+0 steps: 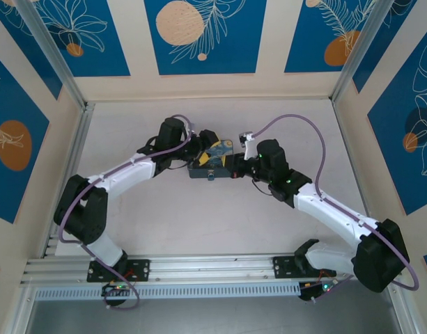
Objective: Unlock the padlock with the key
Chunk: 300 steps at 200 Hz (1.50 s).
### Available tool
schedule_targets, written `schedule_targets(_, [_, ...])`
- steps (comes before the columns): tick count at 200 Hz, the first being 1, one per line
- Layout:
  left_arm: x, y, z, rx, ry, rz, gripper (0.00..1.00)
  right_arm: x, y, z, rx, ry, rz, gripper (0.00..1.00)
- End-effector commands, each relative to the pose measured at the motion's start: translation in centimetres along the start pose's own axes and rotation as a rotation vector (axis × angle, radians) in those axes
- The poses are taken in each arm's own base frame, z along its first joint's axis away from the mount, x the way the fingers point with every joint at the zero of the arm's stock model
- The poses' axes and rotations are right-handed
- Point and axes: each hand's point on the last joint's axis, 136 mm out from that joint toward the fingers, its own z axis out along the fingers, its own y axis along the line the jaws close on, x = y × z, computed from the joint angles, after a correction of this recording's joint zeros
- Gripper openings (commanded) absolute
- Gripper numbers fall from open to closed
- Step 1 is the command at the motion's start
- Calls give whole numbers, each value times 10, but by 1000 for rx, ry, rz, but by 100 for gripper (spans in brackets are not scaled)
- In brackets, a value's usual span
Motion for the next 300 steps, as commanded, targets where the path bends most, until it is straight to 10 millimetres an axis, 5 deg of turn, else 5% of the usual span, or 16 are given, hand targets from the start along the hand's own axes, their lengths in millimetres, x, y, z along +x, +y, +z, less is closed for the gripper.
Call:
schedule_targets(1, [7, -9, -8, 22, 24, -155, 75, -22, -1, -2, 98, -90, -198, 0])
schedule_targets(78, [17, -11, -6, 9, 38, -169, 39, -27, 18, 19, 148, -114, -431, 0])
schedule_targets(202, [20, -7, -5, 18, 33, -169, 21, -16, 7, 34, 182, -63, -451, 0])
schedule_targets(269, [21, -7, -3, 3, 34, -142, 0, -16, 5, 34, 186, -59, -443, 0])
schedule_targets(289, [17, -9, -3, -7, 25, -57, 0, -21, -1, 24, 193, -66, -383, 29])
schedule_targets(300, [13, -13, -3, -15, 6, 34, 0, -27, -8, 14, 185, -81, -312, 37])
